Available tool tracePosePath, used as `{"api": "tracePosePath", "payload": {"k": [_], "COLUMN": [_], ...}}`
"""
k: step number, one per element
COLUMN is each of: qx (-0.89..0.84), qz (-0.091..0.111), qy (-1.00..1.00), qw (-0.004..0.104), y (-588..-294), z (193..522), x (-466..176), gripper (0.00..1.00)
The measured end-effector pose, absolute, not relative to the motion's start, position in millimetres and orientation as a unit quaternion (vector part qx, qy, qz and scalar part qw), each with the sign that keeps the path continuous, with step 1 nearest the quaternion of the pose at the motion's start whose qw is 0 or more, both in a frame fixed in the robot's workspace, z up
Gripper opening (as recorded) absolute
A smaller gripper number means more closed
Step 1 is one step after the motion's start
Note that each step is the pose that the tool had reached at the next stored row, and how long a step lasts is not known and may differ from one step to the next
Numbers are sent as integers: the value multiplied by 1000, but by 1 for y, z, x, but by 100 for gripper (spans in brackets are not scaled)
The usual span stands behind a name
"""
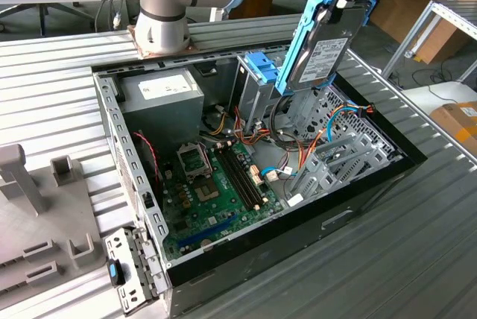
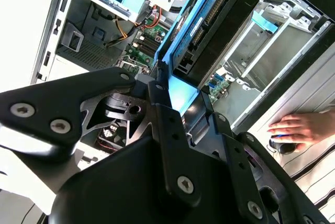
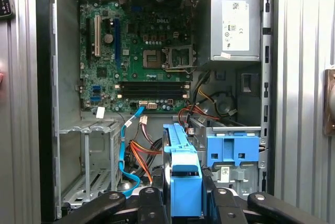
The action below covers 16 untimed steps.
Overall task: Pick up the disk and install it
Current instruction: 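Insert the disk into the insertion slot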
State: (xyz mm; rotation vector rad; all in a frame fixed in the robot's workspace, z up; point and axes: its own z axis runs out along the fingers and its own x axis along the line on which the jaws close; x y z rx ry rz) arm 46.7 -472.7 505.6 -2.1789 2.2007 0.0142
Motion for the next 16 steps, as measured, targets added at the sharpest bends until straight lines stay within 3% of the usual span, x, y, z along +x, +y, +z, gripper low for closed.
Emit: {"api": "tracePosePath", "payload": {"k": [16], "qx": [-703], "qz": [5], "qy": [710], "qw": [22], "y": [-491], "z": [505], "x": [50], "gripper": [36]}}
